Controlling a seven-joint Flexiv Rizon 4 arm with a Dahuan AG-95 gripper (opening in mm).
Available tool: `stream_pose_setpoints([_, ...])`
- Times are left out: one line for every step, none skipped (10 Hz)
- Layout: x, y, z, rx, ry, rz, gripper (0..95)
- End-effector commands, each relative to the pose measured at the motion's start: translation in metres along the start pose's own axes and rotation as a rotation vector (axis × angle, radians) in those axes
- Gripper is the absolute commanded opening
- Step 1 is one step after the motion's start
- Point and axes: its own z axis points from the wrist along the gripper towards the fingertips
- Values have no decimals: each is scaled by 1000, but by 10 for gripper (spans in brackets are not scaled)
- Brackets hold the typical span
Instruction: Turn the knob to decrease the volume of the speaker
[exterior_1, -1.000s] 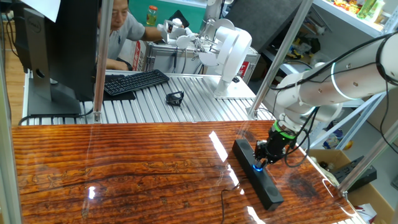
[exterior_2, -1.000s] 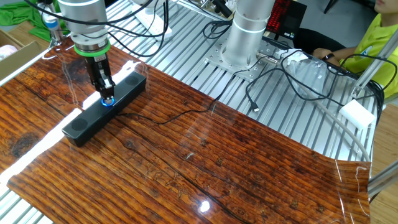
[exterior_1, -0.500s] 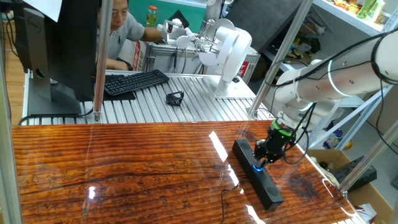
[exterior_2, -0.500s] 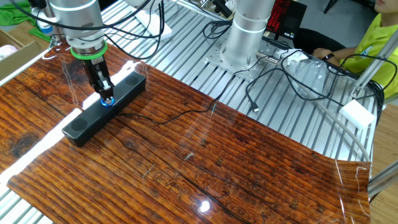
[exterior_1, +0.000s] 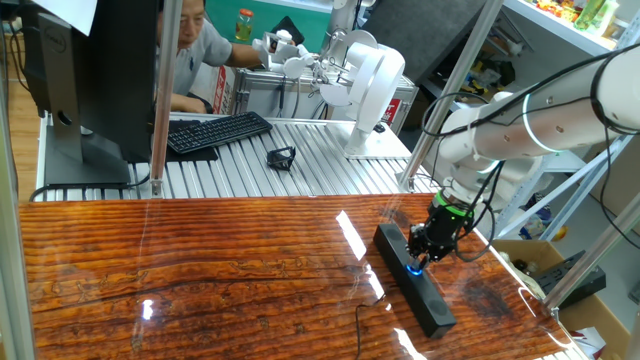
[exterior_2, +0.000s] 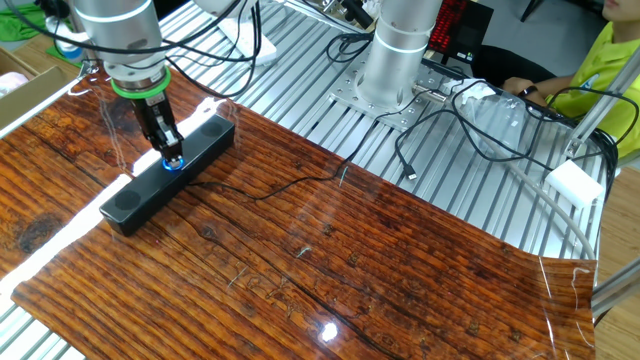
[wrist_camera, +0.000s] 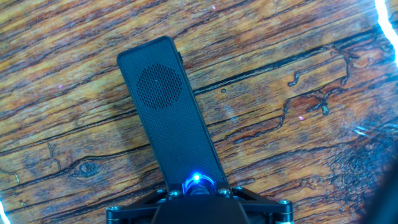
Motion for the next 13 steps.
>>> stream_pose_setpoints([0,0,1,6,1,-17,0])
stream_pose_setpoints([0,0,1,8,5,-30,0])
stream_pose_setpoints([0,0,1,9,7,-42,0])
stream_pose_setpoints([0,0,1,10,8,-55,0])
stream_pose_setpoints([0,0,1,12,8,-68,0])
stream_pose_setpoints([0,0,1,16,11,-81,0])
stream_pose_setpoints([0,0,1,18,15,-89,0])
stream_pose_setpoints([1,0,1,18,16,-97,0])
stream_pose_setpoints([0,0,1,19,17,-107,0])
stream_pose_setpoints([0,0,1,20,18,-120,0])
stream_pose_setpoints([0,0,1,20,18,-129,0])
stream_pose_setpoints([0,0,1,22,19,-141,0])
stream_pose_setpoints([0,0,1,26,20,-162,0])
